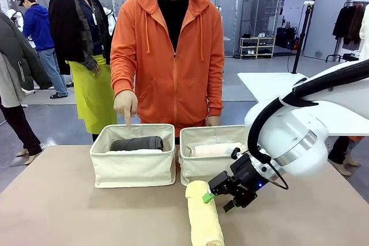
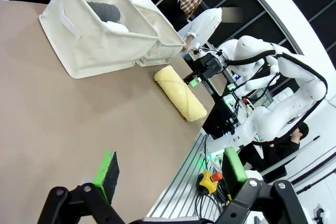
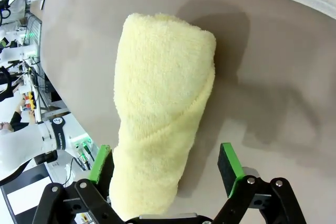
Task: Divide the towels into two baskets.
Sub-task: Pick up one hotel-folded towel from the bottom of the table and place it in the Fabric basket indicated by the person.
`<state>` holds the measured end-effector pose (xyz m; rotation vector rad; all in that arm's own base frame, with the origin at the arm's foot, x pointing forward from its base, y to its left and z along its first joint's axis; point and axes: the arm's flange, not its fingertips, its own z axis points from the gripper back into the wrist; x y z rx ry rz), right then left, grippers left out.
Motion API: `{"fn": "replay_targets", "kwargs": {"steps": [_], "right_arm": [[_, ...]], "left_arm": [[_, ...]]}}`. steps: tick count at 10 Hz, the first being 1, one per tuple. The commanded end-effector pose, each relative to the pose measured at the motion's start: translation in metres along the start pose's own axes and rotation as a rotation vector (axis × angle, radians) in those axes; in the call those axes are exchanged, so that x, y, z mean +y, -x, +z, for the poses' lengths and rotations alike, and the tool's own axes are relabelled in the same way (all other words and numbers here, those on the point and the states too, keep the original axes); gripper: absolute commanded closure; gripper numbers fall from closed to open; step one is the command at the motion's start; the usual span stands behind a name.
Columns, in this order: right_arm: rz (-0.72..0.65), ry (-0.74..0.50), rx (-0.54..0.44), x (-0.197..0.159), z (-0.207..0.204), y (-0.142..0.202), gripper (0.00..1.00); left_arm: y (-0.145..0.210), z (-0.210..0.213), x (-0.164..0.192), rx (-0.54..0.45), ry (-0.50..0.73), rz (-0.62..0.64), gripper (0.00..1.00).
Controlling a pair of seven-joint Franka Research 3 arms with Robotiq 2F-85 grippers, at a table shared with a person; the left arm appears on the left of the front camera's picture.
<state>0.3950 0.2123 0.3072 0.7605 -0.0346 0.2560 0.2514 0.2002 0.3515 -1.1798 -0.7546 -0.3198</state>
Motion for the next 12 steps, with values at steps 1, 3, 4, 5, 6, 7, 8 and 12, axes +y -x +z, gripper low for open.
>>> {"fn": "replay_targets", "kwargs": {"steps": [1, 3, 4, 5, 6, 7, 8, 12], "right_arm": [[-0.008, 0.03, 0.026, 0.008, -0.016, -0.009, 0.0], [0.006, 0.027, 0.042, 0.014, -0.026, -0.009, 0.0], [0.007, 0.039, 0.06, 0.015, -0.032, -0.009, 0.0], [0.013, 0.044, 0.078, 0.017, -0.038, -0.011, 0.0], [0.021, 0.043, 0.094, 0.019, -0.043, -0.011, 0.0], [0.042, 0.042, 0.101, 0.021, -0.045, -0.011, 0.0], [0.066, 0.012, 0.1, 0.021, -0.044, -0.011, 0.12], [0.083, -0.005, 0.091, 0.022, -0.041, -0.01, 0.52]], "left_arm": [[-0.001, 0.002, -0.003, -0.01, 0.001, 0.0, 0.0], [-0.001, 0.002, -0.003, -0.01, 0.001, 0.0, 0.0], [-0.001, 0.002, -0.003, -0.01, 0.001, 0.0, 0.0], [-0.001, 0.002, -0.003, -0.01, 0.001, 0.0, 0.0], [-0.001, 0.002, -0.003, -0.01, 0.001, 0.0, 0.0], [-0.001, 0.002, -0.003, -0.01, 0.001, 0.0, 0.0], [-0.001, 0.002, -0.003, -0.01, 0.001, 0.0, 0.0], [-0.001, 0.002, -0.003, -0.01, 0.001, 0.0, 0.0]]}}
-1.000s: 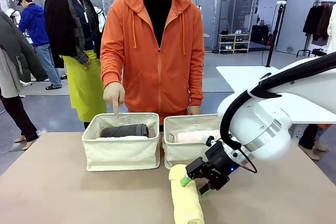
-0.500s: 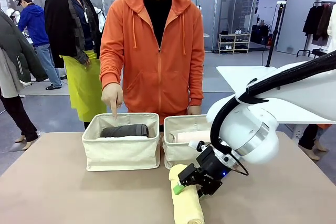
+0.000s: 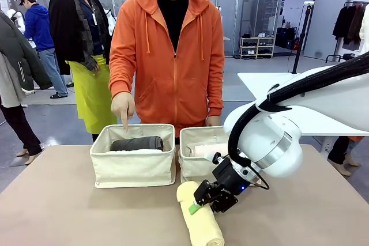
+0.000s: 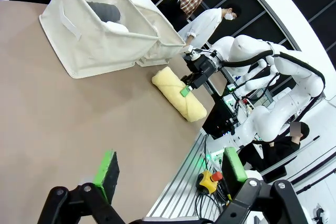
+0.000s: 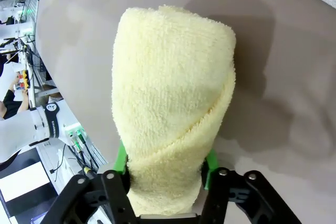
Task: Divide the towels into two baskets.
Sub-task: Pick up one hotel-folded towel from the bottom of the table and place it in the Fabric basket indicated by the person.
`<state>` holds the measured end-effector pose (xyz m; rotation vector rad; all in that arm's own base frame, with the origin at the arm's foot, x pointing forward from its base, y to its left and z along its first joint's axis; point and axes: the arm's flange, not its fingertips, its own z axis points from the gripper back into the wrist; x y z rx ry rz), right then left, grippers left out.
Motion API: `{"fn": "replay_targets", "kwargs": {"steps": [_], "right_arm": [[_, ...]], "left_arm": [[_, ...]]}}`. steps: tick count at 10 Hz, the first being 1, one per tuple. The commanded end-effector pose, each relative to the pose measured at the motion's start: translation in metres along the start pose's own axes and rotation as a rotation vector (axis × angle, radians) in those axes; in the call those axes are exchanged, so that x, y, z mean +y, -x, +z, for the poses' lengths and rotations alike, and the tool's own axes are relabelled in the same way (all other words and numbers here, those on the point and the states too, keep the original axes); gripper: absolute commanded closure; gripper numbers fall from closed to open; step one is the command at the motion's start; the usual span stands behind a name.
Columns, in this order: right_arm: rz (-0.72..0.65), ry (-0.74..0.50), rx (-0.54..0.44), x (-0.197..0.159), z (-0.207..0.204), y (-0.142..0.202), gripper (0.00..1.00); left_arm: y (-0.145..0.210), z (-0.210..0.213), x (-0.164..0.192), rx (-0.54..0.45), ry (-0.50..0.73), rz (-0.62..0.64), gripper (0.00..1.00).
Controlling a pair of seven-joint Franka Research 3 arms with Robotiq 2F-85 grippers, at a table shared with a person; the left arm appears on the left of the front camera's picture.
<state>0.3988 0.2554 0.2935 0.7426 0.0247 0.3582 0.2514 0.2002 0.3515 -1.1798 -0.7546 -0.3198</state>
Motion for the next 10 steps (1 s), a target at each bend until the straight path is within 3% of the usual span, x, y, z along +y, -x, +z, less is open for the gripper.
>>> {"fn": "replay_targets", "kwargs": {"steps": [1, 2, 3, 7, 10], "right_arm": [[0.009, -0.007, -0.001, 0.002, -0.001, 0.001, 0.6], [0.01, -0.004, -0.017, 0.004, 0.003, 0.0, 0.72], [0.01, -0.001, -0.02, 0.006, 0.006, 0.0, 0.75], [0.055, -0.028, -0.042, 0.018, 0.028, 0.003, 0.75], [0.28, 0.098, 0.011, 0.073, 0.072, 0.003, 0.75]], "left_arm": [[-0.001, 0.002, -0.003, -0.01, 0.001, 0.0, 0.0], [-0.001, 0.002, -0.003, -0.01, 0.001, 0.0, 0.0], [-0.001, 0.002, -0.003, -0.01, 0.001, 0.0, 0.0], [-0.001, 0.002, -0.003, -0.01, 0.001, 0.0, 0.0], [-0.001, 0.002, -0.003, -0.01, 0.001, 0.0, 0.0]]}}
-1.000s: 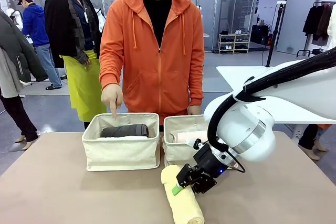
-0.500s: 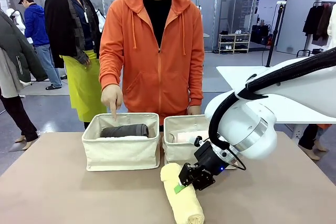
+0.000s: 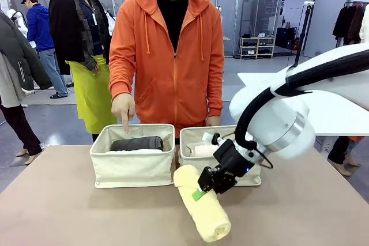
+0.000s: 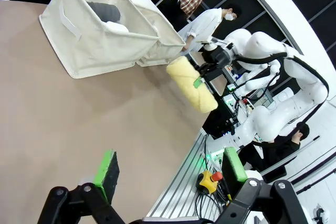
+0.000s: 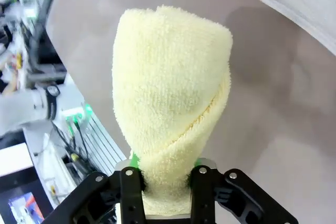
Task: Divide the towels into two baskets.
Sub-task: Pick up one hotel-folded towel from the bottom of the table and place it in the Fabric basket indicated by the person.
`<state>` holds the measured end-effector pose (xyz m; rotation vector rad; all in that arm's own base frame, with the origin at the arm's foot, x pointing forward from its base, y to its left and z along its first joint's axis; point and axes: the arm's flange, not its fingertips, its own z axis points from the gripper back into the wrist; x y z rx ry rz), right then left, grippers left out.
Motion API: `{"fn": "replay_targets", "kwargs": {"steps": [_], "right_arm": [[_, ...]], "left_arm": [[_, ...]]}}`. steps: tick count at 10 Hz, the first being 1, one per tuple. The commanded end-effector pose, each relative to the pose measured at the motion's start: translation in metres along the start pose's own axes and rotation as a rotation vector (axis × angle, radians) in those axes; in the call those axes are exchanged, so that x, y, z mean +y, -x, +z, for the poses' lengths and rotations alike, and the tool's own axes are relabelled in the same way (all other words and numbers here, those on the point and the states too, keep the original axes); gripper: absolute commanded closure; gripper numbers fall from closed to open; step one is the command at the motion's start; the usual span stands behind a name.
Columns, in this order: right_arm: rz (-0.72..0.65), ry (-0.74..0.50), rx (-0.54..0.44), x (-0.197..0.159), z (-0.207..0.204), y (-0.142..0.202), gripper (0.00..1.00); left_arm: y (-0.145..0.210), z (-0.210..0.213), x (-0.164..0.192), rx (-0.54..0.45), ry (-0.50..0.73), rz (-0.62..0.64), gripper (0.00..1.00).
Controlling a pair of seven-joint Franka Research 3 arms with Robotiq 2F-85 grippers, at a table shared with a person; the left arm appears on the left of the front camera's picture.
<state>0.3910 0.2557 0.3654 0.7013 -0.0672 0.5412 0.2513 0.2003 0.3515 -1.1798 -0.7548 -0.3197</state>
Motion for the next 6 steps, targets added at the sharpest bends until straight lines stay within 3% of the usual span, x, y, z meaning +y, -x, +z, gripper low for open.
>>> {"fn": "replay_targets", "kwargs": {"steps": [1, 2, 4, 5, 6], "right_arm": [[0.201, 0.119, 0.067, 0.043, 0.03, -0.009, 0.75], [0.31, 0.182, 0.099, 0.057, 0.03, -0.014, 0.75], [0.368, 0.249, 0.056, 0.067, 0.025, -0.012, 0.75], [0.3, 0.225, -0.06, 0.065, 0.028, -0.005, 0.75], [0.369, 0.225, 0.104, 0.069, 0.034, -0.011, 0.75]], "left_arm": [[-0.001, 0.002, -0.003, -0.01, 0.001, 0.0, 0.0], [-0.001, 0.002, -0.003, -0.01, 0.001, 0.0, 0.0], [-0.001, 0.002, -0.003, -0.01, 0.001, 0.0, 0.0], [-0.001, 0.002, -0.003, -0.01, 0.001, 0.0, 0.0], [-0.001, 0.002, -0.003, -0.01, 0.001, 0.0, 0.0]]}}
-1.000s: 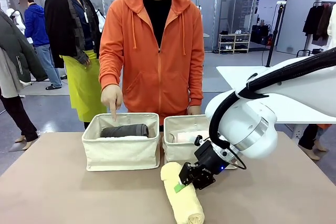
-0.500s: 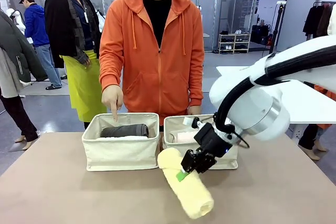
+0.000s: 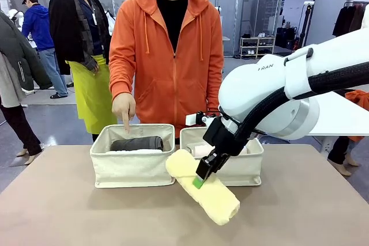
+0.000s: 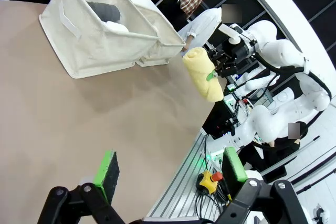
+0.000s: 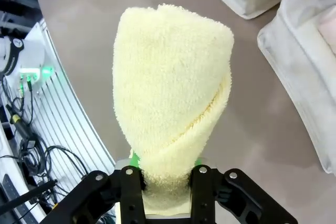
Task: Divide the towels into two baskets.
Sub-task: Pick up one hotel-folded towel from the bottom of the table and place it in the Fabric basket indicated by the person.
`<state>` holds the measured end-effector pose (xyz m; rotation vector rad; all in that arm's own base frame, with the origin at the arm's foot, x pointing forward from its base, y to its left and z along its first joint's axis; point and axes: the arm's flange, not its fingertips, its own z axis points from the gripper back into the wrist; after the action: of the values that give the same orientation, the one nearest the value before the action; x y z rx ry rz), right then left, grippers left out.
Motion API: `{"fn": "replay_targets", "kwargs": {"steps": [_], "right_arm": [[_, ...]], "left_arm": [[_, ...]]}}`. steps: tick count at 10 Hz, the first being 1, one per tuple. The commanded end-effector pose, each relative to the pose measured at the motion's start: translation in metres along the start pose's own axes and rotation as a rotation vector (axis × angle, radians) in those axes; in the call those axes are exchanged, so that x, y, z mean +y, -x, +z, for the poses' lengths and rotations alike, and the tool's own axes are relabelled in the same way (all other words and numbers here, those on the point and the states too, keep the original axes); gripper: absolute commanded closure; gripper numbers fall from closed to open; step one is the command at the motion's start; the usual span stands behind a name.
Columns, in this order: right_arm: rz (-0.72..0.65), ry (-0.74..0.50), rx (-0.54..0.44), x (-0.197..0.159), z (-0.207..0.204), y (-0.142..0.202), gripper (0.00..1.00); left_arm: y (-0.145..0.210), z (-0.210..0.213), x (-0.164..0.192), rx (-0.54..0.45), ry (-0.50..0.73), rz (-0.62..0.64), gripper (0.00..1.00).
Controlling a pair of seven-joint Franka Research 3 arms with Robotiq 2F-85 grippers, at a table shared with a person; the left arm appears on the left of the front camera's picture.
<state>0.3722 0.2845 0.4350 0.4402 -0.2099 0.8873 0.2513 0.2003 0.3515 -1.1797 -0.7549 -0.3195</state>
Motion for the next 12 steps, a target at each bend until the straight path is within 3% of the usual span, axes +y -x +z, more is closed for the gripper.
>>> {"fn": "replay_targets", "kwargs": {"steps": [1, 4, 5, 6, 10, 12], "right_arm": [[0.009, -0.023, 0.046, 0.0, 0.001, 0.002, 0.75], [0.009, -0.023, 0.046, 0.0, 0.001, 0.002, 0.75], [-0.002, -0.022, 0.036, -0.003, -0.003, 0.005, 0.65], [0.135, 0.119, 0.089, 0.007, 0.007, -0.023, 0.65], [0.524, 0.29, 0.239, 0.039, 0.029, -0.156, 0.65], [0.745, 0.426, 0.294, 0.057, 0.013, -0.219, 0.65]], "left_arm": [[-0.001, 0.002, -0.003, -0.01, 0.001, 0.0, 0.0], [-0.001, 0.002, -0.003, -0.01, 0.001, 0.0, 0.0], [-0.001, 0.002, -0.003, -0.01, 0.001, 0.0, 0.0], [-0.001, 0.002, -0.003, -0.01, 0.001, 0.0, 0.0], [-0.001, 0.002, -0.003, -0.01, 0.001, 0.0, 0.0], [-0.001, 0.002, -0.003, -0.01, 0.001, 0.0, 0.0]]}}
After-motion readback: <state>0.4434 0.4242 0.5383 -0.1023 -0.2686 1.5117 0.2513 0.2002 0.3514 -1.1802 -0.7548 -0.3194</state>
